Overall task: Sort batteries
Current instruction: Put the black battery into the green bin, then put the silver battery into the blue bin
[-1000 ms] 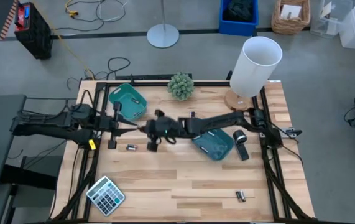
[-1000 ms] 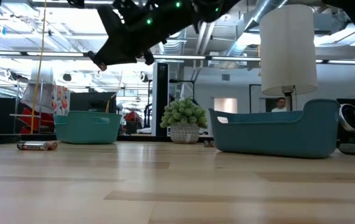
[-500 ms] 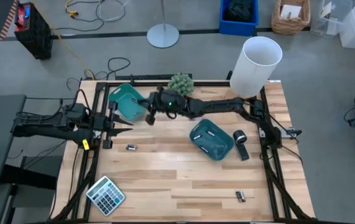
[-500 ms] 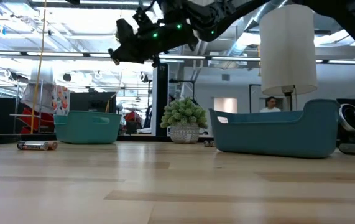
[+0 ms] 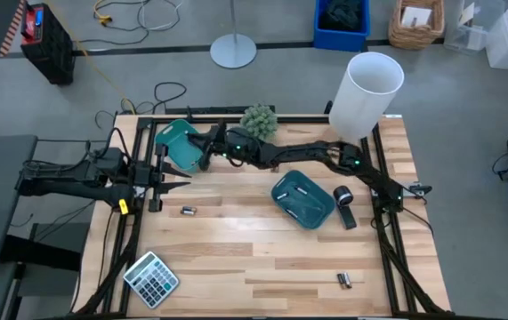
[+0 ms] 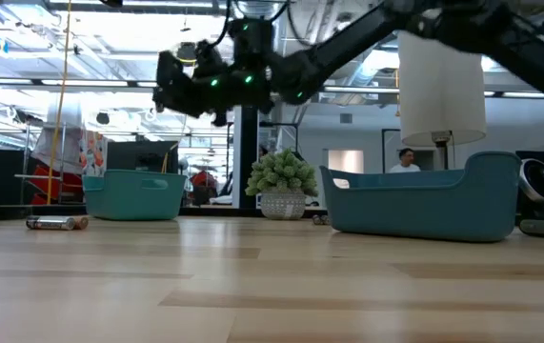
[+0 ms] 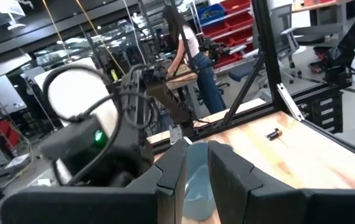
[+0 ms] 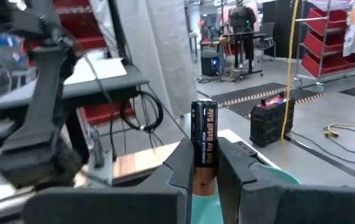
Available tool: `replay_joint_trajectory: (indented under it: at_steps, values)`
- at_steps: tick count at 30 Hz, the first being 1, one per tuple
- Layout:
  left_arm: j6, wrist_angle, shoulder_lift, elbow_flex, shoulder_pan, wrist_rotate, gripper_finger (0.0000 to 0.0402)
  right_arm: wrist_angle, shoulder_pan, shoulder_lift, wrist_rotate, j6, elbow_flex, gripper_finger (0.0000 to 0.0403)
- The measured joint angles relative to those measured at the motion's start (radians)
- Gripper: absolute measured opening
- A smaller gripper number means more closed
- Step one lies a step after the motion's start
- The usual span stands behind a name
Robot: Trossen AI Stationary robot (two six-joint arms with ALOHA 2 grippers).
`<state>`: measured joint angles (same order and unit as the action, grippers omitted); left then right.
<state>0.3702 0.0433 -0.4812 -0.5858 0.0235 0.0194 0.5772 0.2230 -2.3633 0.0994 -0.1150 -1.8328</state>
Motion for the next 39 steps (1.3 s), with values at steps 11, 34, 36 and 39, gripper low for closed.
replay_joint_trajectory:
  at_steps: [11, 34, 36, 39]
  values:
    - [0.002, 0.022, 0.021, 0.001, 0.000, -0.006, 0.0059, -0.232, 0.014, -0.212, 0.001, -0.095, -0.302, 0.0066]
    - [-0.023, 0.138, 0.059, 0.001, 0.000, -0.064, 0.0059, -0.348, -0.020, -0.020, 0.008, 0.092, -0.157, 0.0171]
    - [-0.035, 0.149, 0.060, 0.001, 0.000, -0.063, 0.0059, -0.329, -0.028, 0.054, 0.031, 0.121, -0.069, 0.0163]
    - [-0.058, 0.159, 0.058, 0.001, 0.000, -0.063, 0.0059, -0.273, -0.034, 0.180, 0.073, 0.140, 0.110, 0.0155]
